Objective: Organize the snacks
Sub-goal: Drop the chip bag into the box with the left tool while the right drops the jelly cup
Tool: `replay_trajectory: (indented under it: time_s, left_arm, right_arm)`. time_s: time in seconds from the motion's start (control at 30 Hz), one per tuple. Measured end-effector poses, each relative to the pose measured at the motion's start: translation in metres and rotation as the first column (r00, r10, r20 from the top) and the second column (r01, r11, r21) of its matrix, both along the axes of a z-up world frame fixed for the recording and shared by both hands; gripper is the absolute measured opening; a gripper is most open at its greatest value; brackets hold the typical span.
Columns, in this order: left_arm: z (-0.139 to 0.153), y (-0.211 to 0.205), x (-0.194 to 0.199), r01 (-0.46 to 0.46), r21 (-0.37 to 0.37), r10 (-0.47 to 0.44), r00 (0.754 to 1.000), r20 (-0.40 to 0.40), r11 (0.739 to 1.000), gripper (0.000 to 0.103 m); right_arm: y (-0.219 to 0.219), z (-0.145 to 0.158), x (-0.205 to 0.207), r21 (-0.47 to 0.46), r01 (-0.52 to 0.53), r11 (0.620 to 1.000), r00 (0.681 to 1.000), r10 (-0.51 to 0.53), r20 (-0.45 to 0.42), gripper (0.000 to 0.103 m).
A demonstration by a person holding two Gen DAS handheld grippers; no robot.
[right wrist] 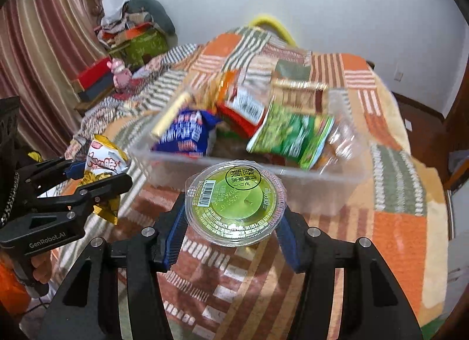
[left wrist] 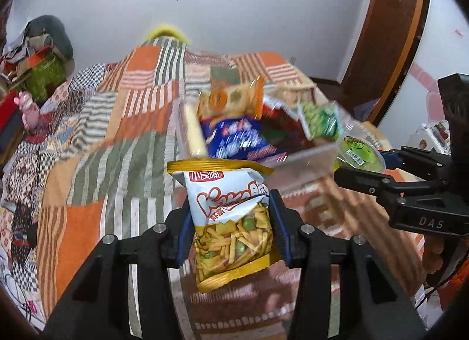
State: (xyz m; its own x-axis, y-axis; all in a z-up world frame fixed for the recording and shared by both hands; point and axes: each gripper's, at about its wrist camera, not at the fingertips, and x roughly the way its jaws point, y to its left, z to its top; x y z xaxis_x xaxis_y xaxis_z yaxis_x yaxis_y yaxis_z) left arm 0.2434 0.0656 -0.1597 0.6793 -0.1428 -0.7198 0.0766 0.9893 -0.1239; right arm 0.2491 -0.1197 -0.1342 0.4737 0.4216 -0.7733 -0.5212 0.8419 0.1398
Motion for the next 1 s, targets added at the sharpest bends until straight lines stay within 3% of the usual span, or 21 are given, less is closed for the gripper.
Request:
replay_trajectory:
  time_s: [0.4, 0.83, 1.0]
  left_arm:
    - [0.032, -0.004, 0.047, 0.001, -0.020, 0.000, 0.998, 0.067, 1.000, 0.047]
    - [0.009, 0.010, 0.097, -0.034, -0.040, 0.033, 0.999, -0.004, 0.999, 0.047]
    - [-0.001, 0.009, 0.103, -0.036, -0.050, 0.034, 0.999, -0.026, 0.998, 0.054]
  right_arm:
    - [0.002, 0.032, 0.026, 0.036, 0.038, 0.999, 0.996, -0.041, 0.085, 0.052]
    - [0.039, 0.010, 0.057, 0.022, -0.013, 1.000, 1.000, 0.013, 0.027, 0.052]
    - [0.036, 0.006, 0.064, 0.019, 0.000, 1.000, 1.000, 0.000, 0.016, 0.054]
